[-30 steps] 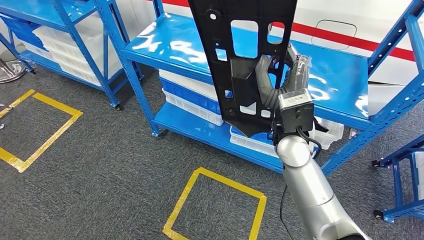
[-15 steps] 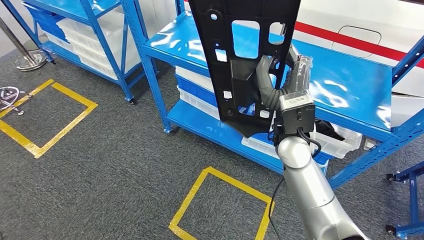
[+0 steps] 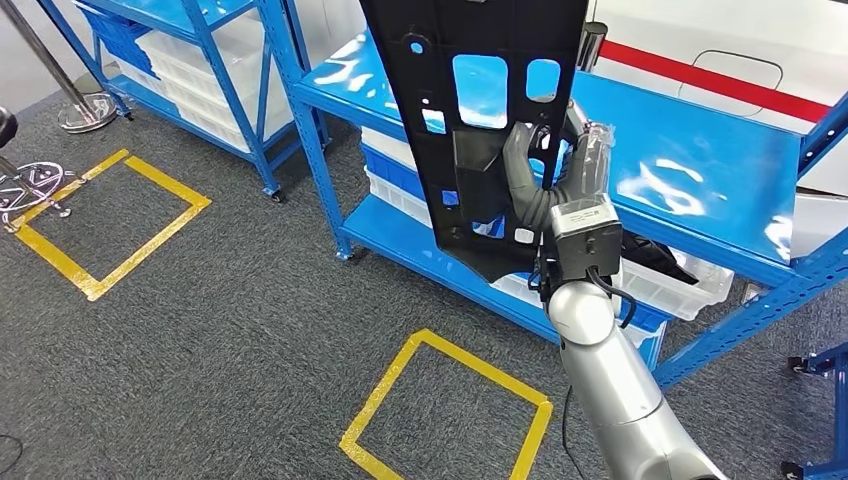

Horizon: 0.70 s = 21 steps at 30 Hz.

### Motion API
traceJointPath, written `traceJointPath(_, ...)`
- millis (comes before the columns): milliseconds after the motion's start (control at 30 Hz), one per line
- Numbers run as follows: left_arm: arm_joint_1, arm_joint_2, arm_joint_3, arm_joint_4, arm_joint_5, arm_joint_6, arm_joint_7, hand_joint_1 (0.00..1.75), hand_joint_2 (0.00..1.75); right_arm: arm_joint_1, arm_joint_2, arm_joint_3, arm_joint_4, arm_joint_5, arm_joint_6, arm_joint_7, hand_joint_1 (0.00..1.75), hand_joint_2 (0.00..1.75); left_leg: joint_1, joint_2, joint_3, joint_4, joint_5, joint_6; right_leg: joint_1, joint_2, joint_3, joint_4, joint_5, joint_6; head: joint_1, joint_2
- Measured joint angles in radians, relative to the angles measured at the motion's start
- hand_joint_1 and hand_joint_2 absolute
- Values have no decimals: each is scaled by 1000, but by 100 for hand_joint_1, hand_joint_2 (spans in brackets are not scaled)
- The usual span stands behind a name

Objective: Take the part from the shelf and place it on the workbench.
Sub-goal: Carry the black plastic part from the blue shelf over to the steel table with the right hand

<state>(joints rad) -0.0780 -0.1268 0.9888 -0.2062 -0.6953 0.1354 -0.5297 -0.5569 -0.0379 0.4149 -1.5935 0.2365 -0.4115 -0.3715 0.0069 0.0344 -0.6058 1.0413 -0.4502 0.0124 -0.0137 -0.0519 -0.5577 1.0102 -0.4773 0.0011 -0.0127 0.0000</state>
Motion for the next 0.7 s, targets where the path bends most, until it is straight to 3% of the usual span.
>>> traceJointPath(33,-1,0,0,0,-1,0,-1,0,175,0,2,1,-2,0,0,0,175,175,-5,6,11,-24,3,5,3,-5,-1,0,0,2,0,0)
traceJointPath(100,-2,0,0,0,-3,0,-2,0,175,1,4,2,-4,0,0,0,175,175,-11,-5,8,-31,5,14,5,-16,0,-4,1,10,-1,0)
traceJointPath(167,-2,0,0,0,-8,0,-3,0,175,1,4,4,-7,-1,-1,-1,175,175,-7,-17,13,-46,16,28,6,-7,-9,12,-12,16,1,0)
traceJointPath(200,-3,0,0,0,-11,0,-3,0,175,2,3,4,-9,-1,-1,-1,175,175,-5,-23,15,-53,23,35,5,7,-24,46,-32,15,3,0)
traceJointPath(300,-4,0,0,0,-16,-2,-3,0,175,11,0,5,-12,-4,-1,-2,175,175,-4,-47,13,-59,30,44,3,43,-111,237,-114,3,9,0)
traceJointPath(333,-4,0,0,0,-17,-3,-3,0,175,17,-1,5,-12,-4,-1,-2,175,175,-5,-57,12,-58,30,44,3,46,-131,279,-127,5,10,0)
traceJointPath(367,-4,0,0,0,-18,-5,-3,0,175,21,-3,5,-13,-5,-2,-2,175,175,-5,-67,11,-58,31,44,3,47,-132,280,-122,12,10,0)
traceJointPath(433,-4,0,0,0,-20,-9,-4,0,175,25,-5,5,-17,-4,-2,-1,175,175,-5,-89,11,-54,31,42,0,56,-77,170,-70,31,11,0)
traceJointPath(500,-5,0,0,0,-25,-11,-4,0,175,24,-5,5,-25,0,-2,-1,175,175,-7,-107,5,-43,29,36,-4,81,-15,39,-21,37,11,0)
traceJointPath(567,-5,0,0,0,-29,-12,-4,0,175,25,-5,5,-29,5,-1,1,175,175,-8,-120,-5,-36,29,24,-3,91,1,0,-7,27,10,0)
traceJointPath(633,-4,2,0,0,-30,-12,-3,0,175,26,-5,5,-33,10,0,4,175,175,-4,-127,-12,-36,32,12,-4,76,0,-2,-1,13,9,0)
traceJointPath(700,-3,4,0,0,-31,-14,-3,0,175,26,-2,5,-37,14,1,8,175,175,-2,-103,-29,-4,10,1,-10,61,2,-6,4,0,4,0)
